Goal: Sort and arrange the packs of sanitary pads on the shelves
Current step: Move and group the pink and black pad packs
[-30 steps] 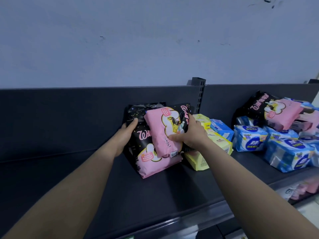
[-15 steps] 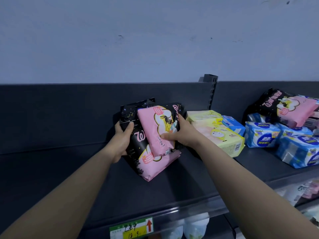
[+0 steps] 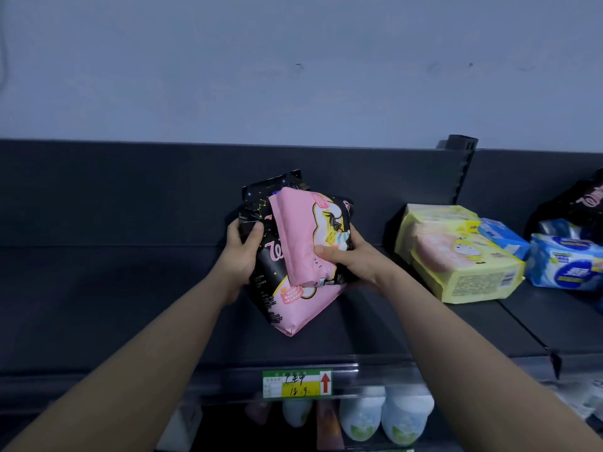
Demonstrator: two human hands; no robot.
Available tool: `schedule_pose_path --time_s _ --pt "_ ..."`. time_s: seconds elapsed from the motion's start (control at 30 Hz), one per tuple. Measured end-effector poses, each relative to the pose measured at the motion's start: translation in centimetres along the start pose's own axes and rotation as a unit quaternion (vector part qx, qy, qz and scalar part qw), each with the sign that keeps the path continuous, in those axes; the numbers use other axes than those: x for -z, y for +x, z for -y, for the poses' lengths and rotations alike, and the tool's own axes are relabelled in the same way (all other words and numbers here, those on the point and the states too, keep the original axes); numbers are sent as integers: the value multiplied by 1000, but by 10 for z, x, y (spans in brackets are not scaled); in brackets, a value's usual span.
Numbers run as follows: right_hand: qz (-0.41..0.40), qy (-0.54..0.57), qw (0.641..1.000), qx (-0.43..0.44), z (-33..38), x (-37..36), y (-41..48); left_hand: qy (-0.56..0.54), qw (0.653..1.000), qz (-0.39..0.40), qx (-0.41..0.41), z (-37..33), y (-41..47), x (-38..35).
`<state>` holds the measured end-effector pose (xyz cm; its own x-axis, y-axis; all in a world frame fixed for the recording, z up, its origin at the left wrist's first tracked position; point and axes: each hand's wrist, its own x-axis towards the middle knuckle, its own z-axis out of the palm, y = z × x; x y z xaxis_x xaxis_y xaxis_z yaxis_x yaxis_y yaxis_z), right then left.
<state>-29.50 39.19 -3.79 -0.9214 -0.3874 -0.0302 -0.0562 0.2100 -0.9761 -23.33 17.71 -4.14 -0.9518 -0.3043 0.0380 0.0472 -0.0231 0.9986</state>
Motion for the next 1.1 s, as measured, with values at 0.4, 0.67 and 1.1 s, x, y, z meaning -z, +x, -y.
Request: schedule_pose_path --time_s 0.4,0.67,1.1 --pt "96 47 993 39 23 -8 -17 12 996 -85 -32 -21 -58 1" --pt "191 45 977 84 40 -18 -43 30 977 -200 -61 -38 -124 -1" --pt "390 5 914 113 67 -118 -134 30 914 -399 -74 -37 -294 54"
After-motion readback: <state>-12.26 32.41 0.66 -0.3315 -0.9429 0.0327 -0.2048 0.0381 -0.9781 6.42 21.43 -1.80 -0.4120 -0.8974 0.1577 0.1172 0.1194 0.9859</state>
